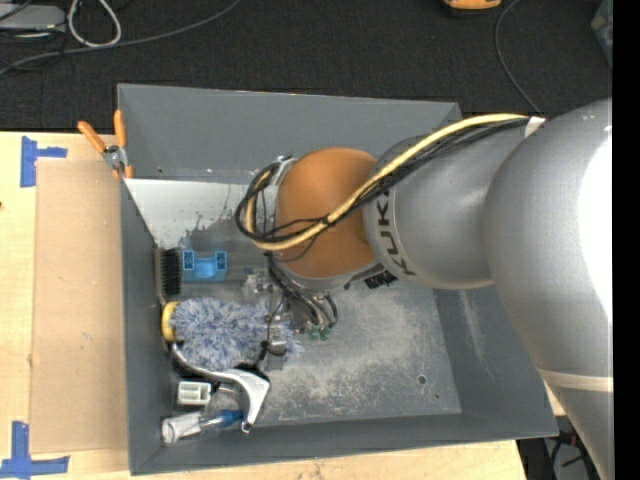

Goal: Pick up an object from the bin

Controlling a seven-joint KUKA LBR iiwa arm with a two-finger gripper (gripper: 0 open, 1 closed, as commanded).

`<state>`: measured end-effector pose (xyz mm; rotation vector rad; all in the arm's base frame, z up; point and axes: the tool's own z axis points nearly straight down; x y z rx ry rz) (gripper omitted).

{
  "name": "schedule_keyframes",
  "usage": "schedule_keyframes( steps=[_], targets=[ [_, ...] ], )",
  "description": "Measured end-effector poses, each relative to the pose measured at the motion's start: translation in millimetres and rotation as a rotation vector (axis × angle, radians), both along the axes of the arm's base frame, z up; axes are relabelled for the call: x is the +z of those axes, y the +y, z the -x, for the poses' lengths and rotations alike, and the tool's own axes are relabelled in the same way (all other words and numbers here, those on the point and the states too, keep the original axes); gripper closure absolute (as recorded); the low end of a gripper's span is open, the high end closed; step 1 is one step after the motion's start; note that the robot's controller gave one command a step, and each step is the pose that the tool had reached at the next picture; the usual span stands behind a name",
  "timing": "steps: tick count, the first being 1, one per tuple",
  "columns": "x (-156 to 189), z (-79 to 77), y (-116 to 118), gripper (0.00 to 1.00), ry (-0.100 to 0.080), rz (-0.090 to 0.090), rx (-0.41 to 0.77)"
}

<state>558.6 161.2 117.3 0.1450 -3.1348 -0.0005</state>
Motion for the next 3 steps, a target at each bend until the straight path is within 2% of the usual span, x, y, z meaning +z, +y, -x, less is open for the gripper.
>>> schedule_keyframes(
  steps=[1, 2, 3],
  targets=[
    [-19.9, -1.9, -40.1, 0.0, 0.0, -0.003, -0.001],
    [-28.1, 22.3, -40.4, 0.0, 0.0, -0.001, -0.034],
    [31.3, 29.2, -33.7, 0.0, 0.004, -0.001, -0.064]
  ],
)
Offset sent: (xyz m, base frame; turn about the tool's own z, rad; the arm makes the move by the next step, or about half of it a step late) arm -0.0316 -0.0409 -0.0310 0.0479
